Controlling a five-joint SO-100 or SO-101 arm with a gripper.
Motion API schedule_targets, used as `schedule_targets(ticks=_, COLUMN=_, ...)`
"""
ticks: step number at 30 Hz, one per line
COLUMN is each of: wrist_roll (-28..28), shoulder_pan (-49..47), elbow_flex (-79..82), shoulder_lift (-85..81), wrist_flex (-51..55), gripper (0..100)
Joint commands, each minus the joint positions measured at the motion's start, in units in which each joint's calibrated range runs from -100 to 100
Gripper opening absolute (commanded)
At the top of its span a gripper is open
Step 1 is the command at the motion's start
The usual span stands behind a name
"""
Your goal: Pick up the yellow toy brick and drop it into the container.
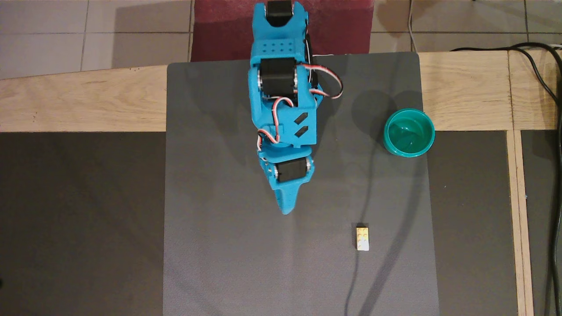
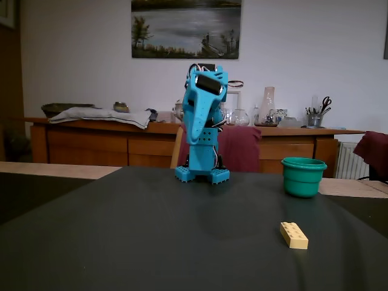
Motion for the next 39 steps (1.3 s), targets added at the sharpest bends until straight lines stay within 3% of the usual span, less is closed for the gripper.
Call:
schedule_targets(ticks=1, wrist_roll=0.5, shoulder_pan=-2.7, elbow_flex=-8.67, shoulder_lift=10.58, wrist_flex=0.25, gripper=0)
schedule_targets(ticks=13, wrist_roll=0.92, shoulder_pan=-7.27, elbow_flex=-44.14, shoulder_lift=54.34, wrist_flex=0.33, gripper=0)
schedule_targets(ticks=15, wrist_roll=5.84, shoulder_pan=-10.29, elbow_flex=-45.67, shoulder_lift=61.51, wrist_flex=0.6, gripper=0)
schedule_targets(ticks=19, wrist_roll=9.29, shoulder_pan=-14.7, elbow_flex=-45.49, shoulder_lift=66.15, wrist_flex=0.69, gripper=0)
schedule_targets(ticks=28, wrist_roll=10.02, shoulder_pan=-27.08, elbow_flex=-45.85, shoulder_lift=75.17, wrist_flex=-0.91, gripper=0)
schedule_targets(ticks=32, wrist_roll=11.95, shoulder_pan=-26.92, elbow_flex=-46.12, shoulder_lift=80.48, wrist_flex=-6.24, gripper=0)
schedule_targets(ticks=39, wrist_roll=13.36, shoulder_pan=-26.15, elbow_flex=-52.17, shoulder_lift=85.96, wrist_flex=-6.33, gripper=0)
